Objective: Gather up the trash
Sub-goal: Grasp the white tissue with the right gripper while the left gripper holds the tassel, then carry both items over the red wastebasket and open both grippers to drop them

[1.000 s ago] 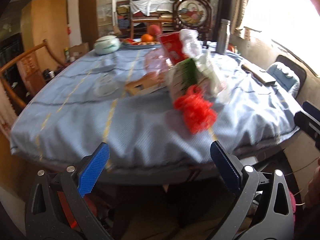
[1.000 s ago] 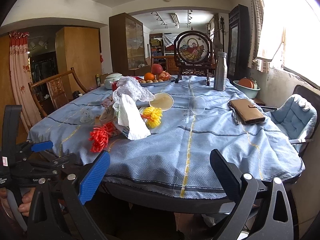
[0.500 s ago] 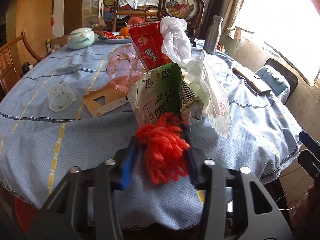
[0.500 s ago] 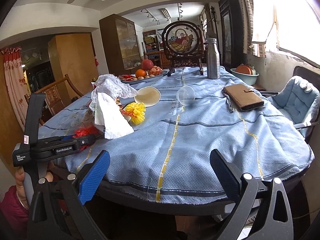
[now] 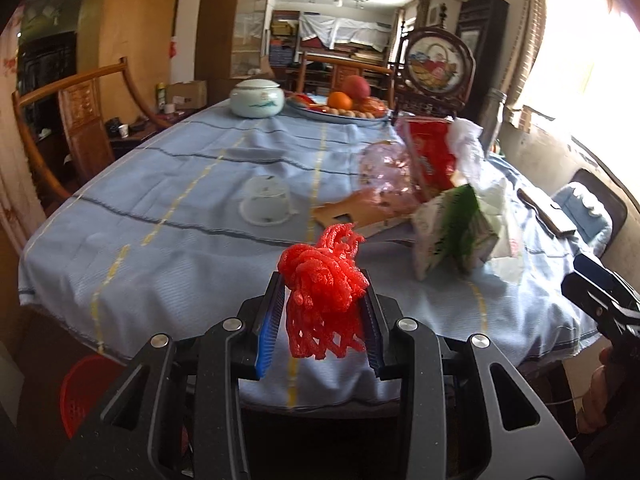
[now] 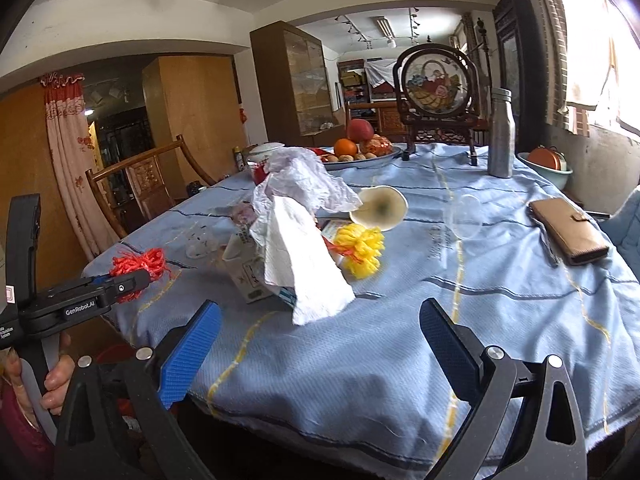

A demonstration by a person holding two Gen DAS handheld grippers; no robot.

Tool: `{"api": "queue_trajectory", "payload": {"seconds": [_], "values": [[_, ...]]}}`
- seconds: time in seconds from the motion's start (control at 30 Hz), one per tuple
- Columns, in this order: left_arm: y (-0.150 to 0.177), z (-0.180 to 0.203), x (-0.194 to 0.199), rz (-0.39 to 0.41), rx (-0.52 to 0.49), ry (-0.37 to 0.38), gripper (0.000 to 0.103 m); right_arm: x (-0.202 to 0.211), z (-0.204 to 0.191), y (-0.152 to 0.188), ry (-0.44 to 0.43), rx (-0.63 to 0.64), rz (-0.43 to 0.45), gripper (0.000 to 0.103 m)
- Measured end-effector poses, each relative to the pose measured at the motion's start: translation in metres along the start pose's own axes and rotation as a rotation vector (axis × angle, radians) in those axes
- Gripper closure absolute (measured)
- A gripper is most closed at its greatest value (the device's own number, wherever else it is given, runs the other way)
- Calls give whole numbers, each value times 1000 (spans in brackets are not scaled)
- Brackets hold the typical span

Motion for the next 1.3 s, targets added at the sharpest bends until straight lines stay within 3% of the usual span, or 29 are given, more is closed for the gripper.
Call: {"api": "queue_trajectory", "payload": {"seconds": [0.1, 0.27, 0.3, 0.37, 0.4, 0.43, 0.47, 0.87, 1.13, 1.3], "values": [[3, -11, 2, 1, 17, -11, 66, -18, -5, -6, 1, 10, -16, 18], [8, -19, -2, -1, 27, -24, 66, -45, -4, -11, 6, -23, -52, 22], [9, -20, -4, -4, 32, -22, 66, -50, -4, -11, 12, -25, -66, 30], [9, -23, -7, -10, 43, -22, 66, -60, -4, -10, 0, -32, -97, 57], [9, -26, -7, -11, 48, -25, 66, -62, -3, -9, -2, -42, -106, 84], [10, -28, -6, -9, 53, -29, 66, -62, -1, -9, 3, -49, -104, 95], [10, -31, -4, -7, 59, -33, 66, -58, 3, -11, 6, -60, -89, 98], [6, -70, 37, 51, 129, -91, 66, 35, 0, -54, -13, -16, 134, 98], [14, -113, 73, 84, 155, -191, 64, 60, -26, -68, -95, 10, 172, 98], [27, -151, 82, 59, 191, -257, 64, 62, -62, -67, -159, 54, 167, 98]]}}
Point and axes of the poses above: each gripper's, at about its wrist camera, not at the fingertips, and x roughly against the way its jaws point, z to its right, y to its underside, the point moved 7 cm from there along -x, roughly the way its jaws point, and after that the axes turned 1 degree about -x, right-handed, at the moved point
